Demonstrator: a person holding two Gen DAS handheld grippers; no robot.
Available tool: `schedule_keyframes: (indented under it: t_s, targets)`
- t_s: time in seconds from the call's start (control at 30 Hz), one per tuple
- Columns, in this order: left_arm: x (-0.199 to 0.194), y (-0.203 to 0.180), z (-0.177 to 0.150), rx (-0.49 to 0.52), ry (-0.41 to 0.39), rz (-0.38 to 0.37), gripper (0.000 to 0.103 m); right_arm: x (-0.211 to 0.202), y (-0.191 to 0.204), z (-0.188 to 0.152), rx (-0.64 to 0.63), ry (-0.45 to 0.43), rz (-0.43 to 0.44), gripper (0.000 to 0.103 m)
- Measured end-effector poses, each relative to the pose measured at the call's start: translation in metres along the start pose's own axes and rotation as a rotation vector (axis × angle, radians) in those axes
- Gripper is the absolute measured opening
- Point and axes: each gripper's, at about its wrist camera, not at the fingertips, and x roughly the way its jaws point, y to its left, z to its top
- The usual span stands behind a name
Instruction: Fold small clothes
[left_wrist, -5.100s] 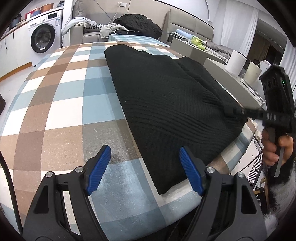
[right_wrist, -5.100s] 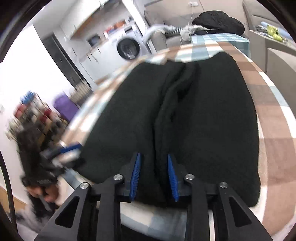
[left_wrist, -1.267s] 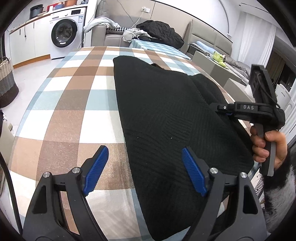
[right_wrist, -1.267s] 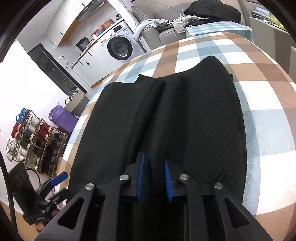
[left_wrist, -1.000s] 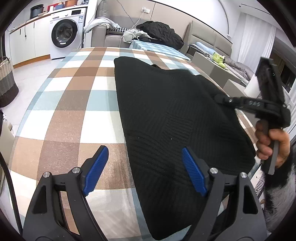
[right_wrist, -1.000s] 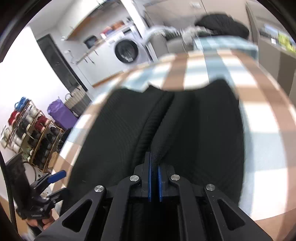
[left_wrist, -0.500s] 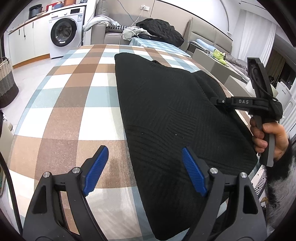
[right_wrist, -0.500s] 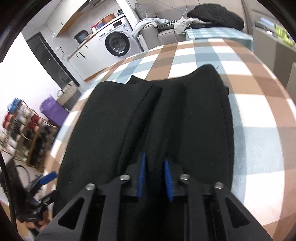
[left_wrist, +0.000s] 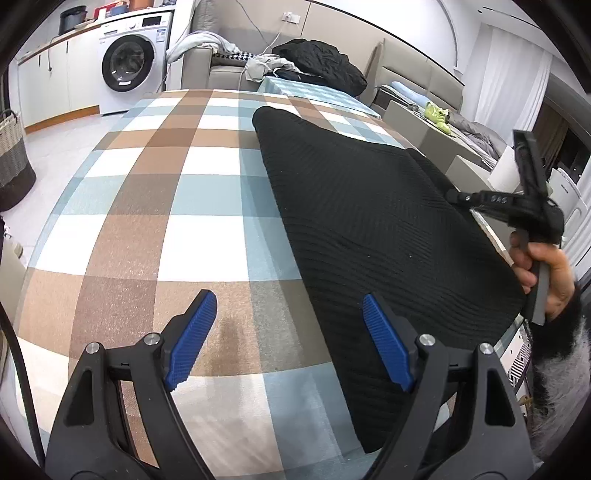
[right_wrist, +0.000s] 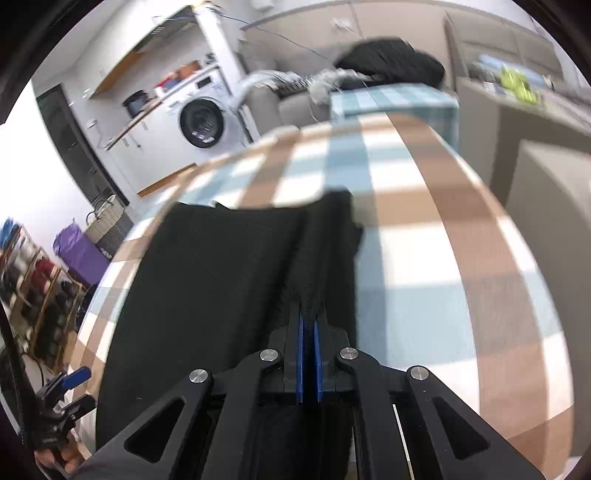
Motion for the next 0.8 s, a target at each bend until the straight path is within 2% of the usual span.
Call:
schedule_keyframes:
  t_s: [0.03,0.13,0.23,0.3,0.37,0.47,0.53,0.57,0.6,0.7,0.8]
  targets:
    - [0.000,0.000,0.000,0.001,0.001,-0.001,0.080,0.002,-0.002,-0.001,-0.002,0.006,-0.002,0.005]
    - [0.001,-0.001,-0.001,0.003,0.003,0.003,0.080,0.001,-0.004,-0.001,-0.010,0.020,-0.026,0.015]
    - [0.004,-0.002,-0.001,0.005,0.007,0.001,0.080,-0.022,-0.003,-0.004,-0.017,-0.032,-0.054,0.028]
    - [0.005,-0.004,-0.001,0.008,0.010,0.000,0.080,-0.039,0.004,-0.007,-0.022,-0.074,-0.019,0.035]
    - [0.006,-0.007,-0.002,0.014,0.014,-0.004,0.080,-0.042,0.019,-0.009,-0.053,-0.064,0.042,0.038]
    - [0.006,-0.010,-0.003,0.025,0.013,-0.006,0.080,-0.026,0.036,-0.015,-0.099,0.010,0.102,0.039]
    - [0.006,-0.011,-0.002,0.029,0.010,-0.003,0.080,-0.008,0.041,-0.019,-0.113,0.066,0.088,0.027]
    - [0.006,-0.011,-0.002,0.031,0.010,-0.001,0.080,0.001,0.042,-0.021,-0.114,0.094,0.083,0.015]
    - [0.006,-0.011,-0.002,0.030,0.010,-0.001,0.080,0.004,0.043,-0.022,-0.121,0.102,0.089,0.010]
    - [0.007,-0.009,-0.002,0.024,0.012,-0.004,0.080,-0.024,0.046,-0.023,-0.144,-0.024,0.146,0.009]
    - [0.007,-0.008,-0.004,0.020,0.020,-0.009,0.080,-0.034,0.044,-0.026,-0.146,-0.034,0.083,0.009]
